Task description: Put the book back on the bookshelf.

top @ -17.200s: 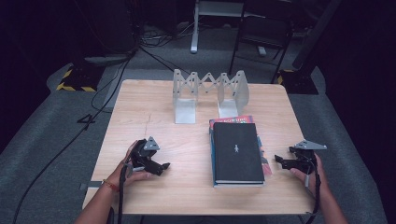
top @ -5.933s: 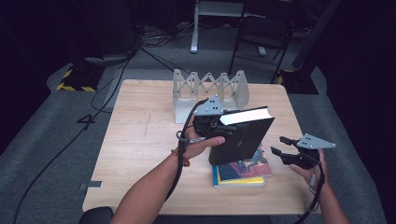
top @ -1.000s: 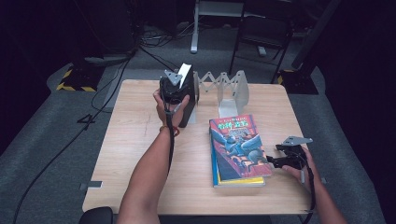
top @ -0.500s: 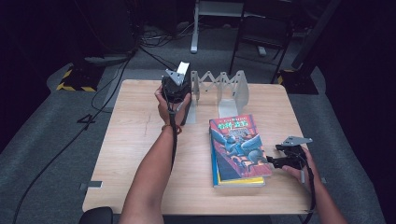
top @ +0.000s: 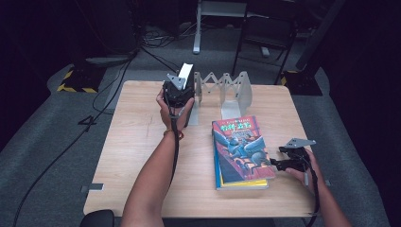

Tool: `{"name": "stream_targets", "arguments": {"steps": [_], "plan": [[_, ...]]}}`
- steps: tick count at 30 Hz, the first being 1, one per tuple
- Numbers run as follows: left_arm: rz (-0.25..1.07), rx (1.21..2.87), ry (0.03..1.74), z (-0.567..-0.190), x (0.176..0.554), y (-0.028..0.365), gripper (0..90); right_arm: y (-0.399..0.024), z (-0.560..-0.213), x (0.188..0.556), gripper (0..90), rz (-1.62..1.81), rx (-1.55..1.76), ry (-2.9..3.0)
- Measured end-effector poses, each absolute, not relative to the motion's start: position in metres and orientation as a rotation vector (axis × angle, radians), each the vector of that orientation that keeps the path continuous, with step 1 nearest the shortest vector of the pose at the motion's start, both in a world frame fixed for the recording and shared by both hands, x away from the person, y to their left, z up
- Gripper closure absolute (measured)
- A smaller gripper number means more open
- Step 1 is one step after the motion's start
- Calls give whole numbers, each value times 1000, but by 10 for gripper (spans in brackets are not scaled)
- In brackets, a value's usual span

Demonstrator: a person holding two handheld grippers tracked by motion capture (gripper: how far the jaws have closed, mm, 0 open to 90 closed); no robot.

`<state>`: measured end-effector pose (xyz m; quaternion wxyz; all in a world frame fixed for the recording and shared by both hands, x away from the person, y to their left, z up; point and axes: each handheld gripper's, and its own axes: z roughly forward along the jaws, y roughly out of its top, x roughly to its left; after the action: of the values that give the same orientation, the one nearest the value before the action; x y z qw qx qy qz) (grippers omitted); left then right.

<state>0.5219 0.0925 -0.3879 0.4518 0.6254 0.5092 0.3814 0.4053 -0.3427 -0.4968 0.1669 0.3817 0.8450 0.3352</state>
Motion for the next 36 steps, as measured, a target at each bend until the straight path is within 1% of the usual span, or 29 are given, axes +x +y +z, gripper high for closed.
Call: {"name": "stream_targets", "arguments": {"steps": [17, 25, 36], "plan": [[877, 1595, 1155, -389, 492, 111, 296, -341, -496, 404, 236, 938, 1075, 2409], [839, 1625, 1114, -393, 484, 114, 303, -341, -496, 404, 235, 935, 1073, 2412], [830, 1646, 1106, -398, 481, 115, 294, -341, -496, 404, 235, 936, 1076, 2412]]}}
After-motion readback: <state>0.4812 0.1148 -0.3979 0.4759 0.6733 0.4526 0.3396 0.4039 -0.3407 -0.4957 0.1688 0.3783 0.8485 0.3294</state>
